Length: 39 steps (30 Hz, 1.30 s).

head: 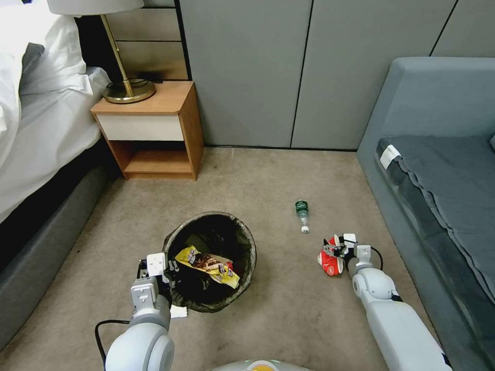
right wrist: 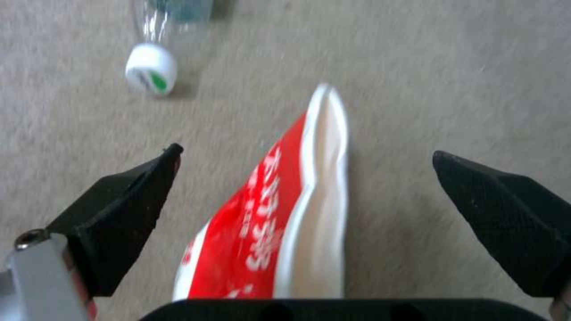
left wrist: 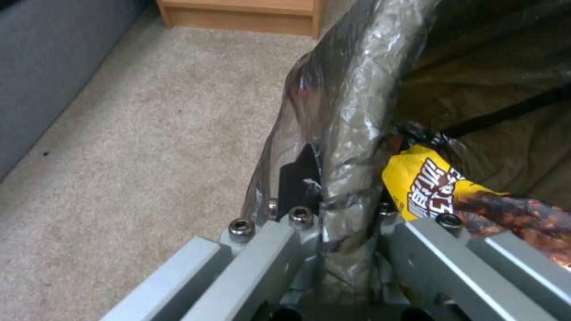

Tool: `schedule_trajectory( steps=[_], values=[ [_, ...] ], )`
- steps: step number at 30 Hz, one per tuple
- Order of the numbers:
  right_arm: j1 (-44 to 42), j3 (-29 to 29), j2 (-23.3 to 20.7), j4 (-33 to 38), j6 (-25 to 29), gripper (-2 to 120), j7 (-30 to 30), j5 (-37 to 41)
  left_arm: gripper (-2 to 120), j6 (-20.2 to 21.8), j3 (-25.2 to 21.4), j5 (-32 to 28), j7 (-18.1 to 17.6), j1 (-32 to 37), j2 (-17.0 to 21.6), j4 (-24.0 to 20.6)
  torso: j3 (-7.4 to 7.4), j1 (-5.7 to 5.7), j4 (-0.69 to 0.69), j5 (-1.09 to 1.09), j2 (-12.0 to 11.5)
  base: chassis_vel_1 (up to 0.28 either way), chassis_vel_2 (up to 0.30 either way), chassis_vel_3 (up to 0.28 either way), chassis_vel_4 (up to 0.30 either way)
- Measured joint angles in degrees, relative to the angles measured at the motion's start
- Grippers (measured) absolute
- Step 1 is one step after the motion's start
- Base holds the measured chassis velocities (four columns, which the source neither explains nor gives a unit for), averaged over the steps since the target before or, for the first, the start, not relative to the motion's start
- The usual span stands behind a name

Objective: Pick up the trash bin, then pick up the garbage from the floor and place it into the trash bin.

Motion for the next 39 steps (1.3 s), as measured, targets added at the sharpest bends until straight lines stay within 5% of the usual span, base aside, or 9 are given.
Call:
schedule_trajectory(
  steps=[12, 39],
  values=[
    [0.1, -0.2, 2.0, -5.1, 1.4, 96, -0.6, 1.3, 0, 0.0, -0.2, 0.0, 0.0, 0.3, 0.2, 0.2, 0.0, 0.0, 0.0, 0.0, 0.0, 0.0, 0.0, 0.0, 0.0],
    [-2.0, -0.8, 2.0, -1.9, 5.2, 0, 0.5, 1.9, 0, 0.1, 0.6, 0.2, 0.0, 0.1, 0.7, 0.2, 0.0, 0.0, 0.01, 0.02, 0.0, 0.0, 0.0, 0.0, 0.0]
  ],
)
